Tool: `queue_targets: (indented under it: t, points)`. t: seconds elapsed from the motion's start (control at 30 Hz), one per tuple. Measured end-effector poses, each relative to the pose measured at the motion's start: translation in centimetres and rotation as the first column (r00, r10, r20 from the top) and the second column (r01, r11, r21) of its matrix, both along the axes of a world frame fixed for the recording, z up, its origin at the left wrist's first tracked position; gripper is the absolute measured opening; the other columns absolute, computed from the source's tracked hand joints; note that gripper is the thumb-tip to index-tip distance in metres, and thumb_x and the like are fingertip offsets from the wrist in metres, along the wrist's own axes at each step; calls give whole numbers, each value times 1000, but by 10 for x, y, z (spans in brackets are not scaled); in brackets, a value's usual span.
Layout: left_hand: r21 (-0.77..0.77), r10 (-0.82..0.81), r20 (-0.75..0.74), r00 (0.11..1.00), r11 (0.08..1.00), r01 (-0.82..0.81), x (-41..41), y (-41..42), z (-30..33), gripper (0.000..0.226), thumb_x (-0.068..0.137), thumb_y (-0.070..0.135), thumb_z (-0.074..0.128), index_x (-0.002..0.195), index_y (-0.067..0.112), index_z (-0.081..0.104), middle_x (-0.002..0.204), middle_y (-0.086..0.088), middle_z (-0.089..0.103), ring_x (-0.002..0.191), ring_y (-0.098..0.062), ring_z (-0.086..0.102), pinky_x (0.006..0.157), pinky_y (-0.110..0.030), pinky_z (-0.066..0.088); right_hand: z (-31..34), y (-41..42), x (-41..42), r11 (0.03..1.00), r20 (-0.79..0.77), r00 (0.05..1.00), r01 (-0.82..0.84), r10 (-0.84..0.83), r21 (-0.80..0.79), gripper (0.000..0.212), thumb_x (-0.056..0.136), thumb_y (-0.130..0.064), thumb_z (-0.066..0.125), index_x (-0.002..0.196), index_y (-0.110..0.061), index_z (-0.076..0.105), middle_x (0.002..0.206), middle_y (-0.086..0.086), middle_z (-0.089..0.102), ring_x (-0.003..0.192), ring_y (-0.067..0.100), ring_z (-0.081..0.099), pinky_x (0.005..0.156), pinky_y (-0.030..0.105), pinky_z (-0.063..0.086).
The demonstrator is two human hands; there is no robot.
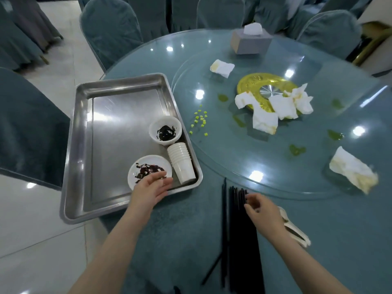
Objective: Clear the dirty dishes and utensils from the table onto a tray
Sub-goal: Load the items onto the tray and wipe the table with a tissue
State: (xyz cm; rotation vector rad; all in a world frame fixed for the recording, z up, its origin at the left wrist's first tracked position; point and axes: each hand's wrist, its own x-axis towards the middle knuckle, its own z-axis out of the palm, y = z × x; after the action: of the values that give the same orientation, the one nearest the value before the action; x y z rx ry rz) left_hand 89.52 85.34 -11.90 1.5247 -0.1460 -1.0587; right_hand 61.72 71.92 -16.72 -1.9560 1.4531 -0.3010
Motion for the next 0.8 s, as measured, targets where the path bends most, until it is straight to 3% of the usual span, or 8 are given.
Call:
queue_targets:
  t: [0.1, 0.23, 0.33, 0.5, 0.63, 0.7, 0.8]
  points:
    - [30, -82, 33, 996, 996, 81, -22, 13, -7, 23, 97, 3, 46, 107, 15, 62, 97, -3, 74, 93, -15, 69, 77, -25, 52, -9, 13, -33, 997, -39, 997, 60, -62, -50, 17, 81, -9, 68, 97, -15, 68, 80, -10, 62, 74, 11, 60, 71, 22, 40]
    - [63, -155, 68, 986, 987, 150, -47, 23, -17, 24, 96, -1, 46, 102, 16, 62, 98, -7, 71, 93, -18, 67, 76, -24, 51, -15, 20, -63, 987, -80, 991, 93, -104, -131, 18, 78, -3, 70, 95, -9, 69, 90, 5, 63, 87, 24, 60, 80, 30, 43]
    - [137, -221, 114, 968, 969, 206, -66, 25, -26, 25, 95, 0, 47, 100, 19, 62, 98, -5, 71, 92, -16, 67, 76, -23, 50, -18, 25, -85, 959, -77, 982, 147, -170, -242, 27, 74, -5, 76, 98, -8, 67, 90, 7, 54, 89, 33, 54, 78, 34, 39]
    - [223, -294, 153, 943, 940, 257, -99, 26, -38, 22, 93, 0, 49, 103, 15, 62, 94, -2, 70, 82, -12, 65, 68, -19, 48, -23, 16, -120, 964, -221, 953, 161, -208, -211, 58, 75, -35, 78, 125, -13, 56, 121, 15, 48, 112, 34, 43, 97, 40, 34]
    - [259, -338, 178, 924, 922, 287, -119, 27, -42, 20, 92, 0, 52, 106, 11, 62, 92, -4, 69, 79, -14, 62, 72, -24, 48, -26, 14, -149, 952, -186, 940, 253, -284, -174, 47, 78, -33, 75, 114, -8, 61, 115, 17, 55, 109, 34, 47, 95, 41, 36]
    - [314, -380, 249, 891, 902, 297, -126, 26, -47, 20, 90, 3, 57, 108, 9, 63, 97, -8, 69, 85, -17, 61, 79, -30, 48, -28, 20, -160, 974, -245, 948, 174, -205, -143, 39, 79, -29, 74, 111, -11, 62, 112, 14, 57, 105, 32, 49, 92, 38, 37]
    - [433, -492, 366, 790, 841, 323, -144, 19, -54, 31, 88, 16, 66, 117, 8, 60, 108, -9, 65, 93, -17, 59, 85, -27, 45, -30, 27, -169, 984, -302, 947, 63, -111, -164, 32, 82, -23, 71, 113, -19, 65, 113, 6, 56, 105, 29, 47, 91, 35, 36]
